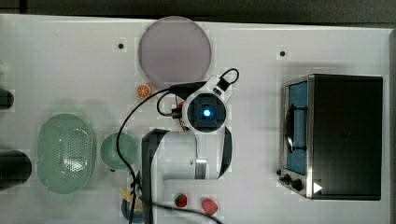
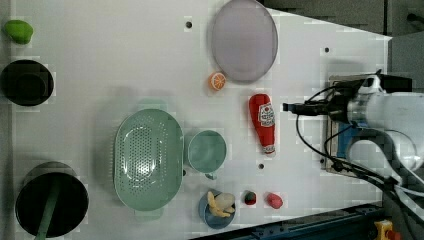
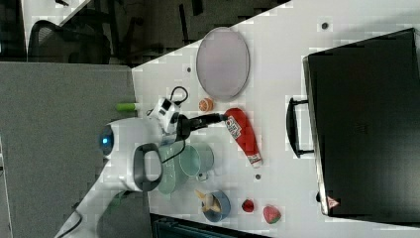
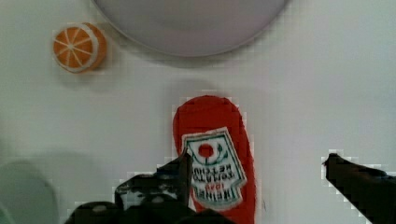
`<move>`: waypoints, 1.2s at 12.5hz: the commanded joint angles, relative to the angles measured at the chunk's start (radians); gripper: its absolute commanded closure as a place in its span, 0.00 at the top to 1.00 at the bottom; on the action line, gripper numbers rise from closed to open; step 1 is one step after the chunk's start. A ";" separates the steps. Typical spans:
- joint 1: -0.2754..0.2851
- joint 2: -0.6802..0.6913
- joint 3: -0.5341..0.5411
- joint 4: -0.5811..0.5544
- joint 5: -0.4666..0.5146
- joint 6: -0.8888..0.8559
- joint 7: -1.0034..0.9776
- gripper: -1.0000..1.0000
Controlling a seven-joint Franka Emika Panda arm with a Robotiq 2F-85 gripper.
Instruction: Pick Ketchup from the table and place it in strainer.
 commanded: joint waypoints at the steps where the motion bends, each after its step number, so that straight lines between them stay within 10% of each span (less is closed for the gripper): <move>1: 0.014 0.109 0.004 -0.041 -0.020 0.069 -0.049 1.00; 7: 0.015 0.240 -0.001 -0.042 -0.027 0.186 -0.048 1.00; 11: 0.016 0.244 -0.003 -0.043 -0.028 0.199 -0.048 0.61; 15: 0.014 0.161 -0.004 -0.028 -0.028 0.119 -0.030 0.61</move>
